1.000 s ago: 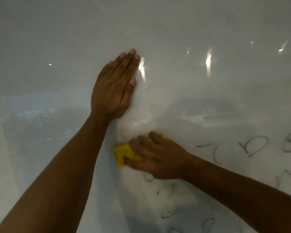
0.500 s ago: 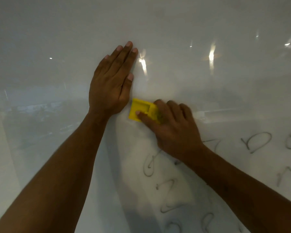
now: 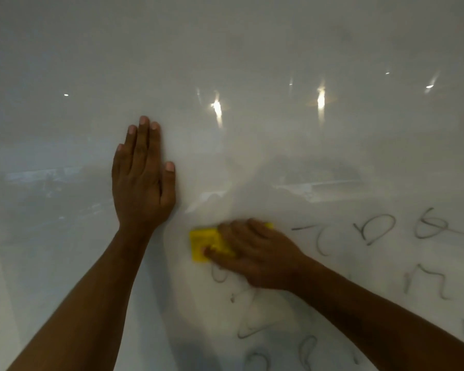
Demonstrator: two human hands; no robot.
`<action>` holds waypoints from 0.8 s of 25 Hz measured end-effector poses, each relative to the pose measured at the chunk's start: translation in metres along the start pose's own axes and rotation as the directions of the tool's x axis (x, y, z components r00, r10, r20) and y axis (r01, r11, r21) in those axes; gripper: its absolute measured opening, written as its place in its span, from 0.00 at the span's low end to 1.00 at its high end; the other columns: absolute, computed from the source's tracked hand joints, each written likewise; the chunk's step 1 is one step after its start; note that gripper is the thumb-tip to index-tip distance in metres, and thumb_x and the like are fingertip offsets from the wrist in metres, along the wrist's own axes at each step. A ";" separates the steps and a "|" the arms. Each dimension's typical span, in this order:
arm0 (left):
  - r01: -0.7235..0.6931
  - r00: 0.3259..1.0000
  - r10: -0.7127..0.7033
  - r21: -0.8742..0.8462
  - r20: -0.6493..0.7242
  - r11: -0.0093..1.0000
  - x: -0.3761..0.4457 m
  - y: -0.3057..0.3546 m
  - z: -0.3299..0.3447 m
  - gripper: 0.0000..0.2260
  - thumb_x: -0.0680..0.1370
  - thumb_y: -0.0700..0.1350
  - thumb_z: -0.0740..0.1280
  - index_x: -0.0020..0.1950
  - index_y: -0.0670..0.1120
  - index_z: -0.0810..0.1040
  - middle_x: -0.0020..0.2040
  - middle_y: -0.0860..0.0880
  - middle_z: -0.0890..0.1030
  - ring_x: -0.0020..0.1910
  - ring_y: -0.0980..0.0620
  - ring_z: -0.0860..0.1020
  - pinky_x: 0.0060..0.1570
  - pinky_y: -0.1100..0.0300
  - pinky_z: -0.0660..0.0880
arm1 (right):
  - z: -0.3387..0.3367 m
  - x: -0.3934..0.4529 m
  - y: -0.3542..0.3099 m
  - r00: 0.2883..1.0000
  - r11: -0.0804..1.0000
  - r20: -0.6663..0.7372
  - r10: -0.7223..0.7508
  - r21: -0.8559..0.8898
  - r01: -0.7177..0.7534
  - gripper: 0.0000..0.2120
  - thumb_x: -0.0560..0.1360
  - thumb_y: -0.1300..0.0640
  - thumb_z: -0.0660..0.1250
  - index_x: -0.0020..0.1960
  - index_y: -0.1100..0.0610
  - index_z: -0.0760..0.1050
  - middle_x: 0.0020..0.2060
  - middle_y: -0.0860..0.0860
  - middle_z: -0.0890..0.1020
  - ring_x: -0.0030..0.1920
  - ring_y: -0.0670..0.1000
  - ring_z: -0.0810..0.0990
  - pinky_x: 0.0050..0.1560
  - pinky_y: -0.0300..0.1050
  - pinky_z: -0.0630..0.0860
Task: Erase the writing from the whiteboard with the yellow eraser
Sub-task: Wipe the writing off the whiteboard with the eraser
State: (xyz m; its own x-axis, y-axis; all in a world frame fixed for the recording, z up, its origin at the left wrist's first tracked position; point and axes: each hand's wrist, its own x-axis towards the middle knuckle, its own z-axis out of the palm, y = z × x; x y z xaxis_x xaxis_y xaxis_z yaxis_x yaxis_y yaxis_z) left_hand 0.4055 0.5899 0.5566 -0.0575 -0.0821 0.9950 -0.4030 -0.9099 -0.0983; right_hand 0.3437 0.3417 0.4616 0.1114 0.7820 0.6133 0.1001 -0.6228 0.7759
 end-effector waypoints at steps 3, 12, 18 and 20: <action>0.004 0.999 -0.005 0.029 0.032 1.000 -0.007 0.003 -0.001 0.32 0.85 0.54 0.55 0.86 0.41 0.57 0.86 0.41 0.58 0.86 0.42 0.55 0.84 0.43 0.55 | -0.006 -0.004 -0.001 0.792 0.794 -0.080 0.605 0.134 -0.593 0.24 0.76 0.56 0.63 0.72 0.47 0.76 0.63 0.63 0.76 0.58 0.63 0.75 0.57 0.57 0.69; -0.172 0.976 0.168 0.020 0.137 0.985 -0.033 0.041 0.002 0.32 0.82 0.49 0.53 0.86 0.42 0.57 0.86 0.42 0.57 0.86 0.42 0.54 0.84 0.44 0.55 | 0.001 -0.022 -0.055 0.848 0.839 -0.015 0.529 0.160 -0.521 0.26 0.73 0.56 0.63 0.71 0.48 0.76 0.64 0.63 0.77 0.60 0.62 0.74 0.58 0.56 0.68; -0.040 0.988 0.036 0.025 0.148 0.999 -0.060 0.073 0.008 0.31 0.85 0.54 0.53 0.86 0.41 0.55 0.86 0.40 0.57 0.86 0.41 0.54 0.84 0.47 0.51 | 0.000 -0.057 -0.034 0.908 0.908 -0.062 0.415 0.085 -0.410 0.23 0.79 0.58 0.63 0.74 0.49 0.74 0.66 0.63 0.76 0.60 0.63 0.75 0.59 0.57 0.69; -0.054 0.987 0.046 0.050 0.154 0.997 -0.063 0.075 0.009 0.31 0.86 0.53 0.52 0.86 0.40 0.55 0.86 0.40 0.56 0.86 0.41 0.54 0.84 0.48 0.50 | -0.009 -0.058 -0.026 0.691 0.695 -0.090 0.718 0.156 -0.702 0.24 0.78 0.56 0.65 0.73 0.46 0.75 0.65 0.63 0.76 0.58 0.64 0.76 0.56 0.56 0.69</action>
State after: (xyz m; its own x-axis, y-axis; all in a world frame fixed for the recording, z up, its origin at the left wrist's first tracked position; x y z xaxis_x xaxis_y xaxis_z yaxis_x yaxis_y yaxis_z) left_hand 0.3871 0.5228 0.4862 0.0658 -0.1855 0.9804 -0.3530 -0.9234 -0.1510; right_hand 0.3260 0.3122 0.4073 0.0597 0.0953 0.9937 0.1455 -0.9856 0.0858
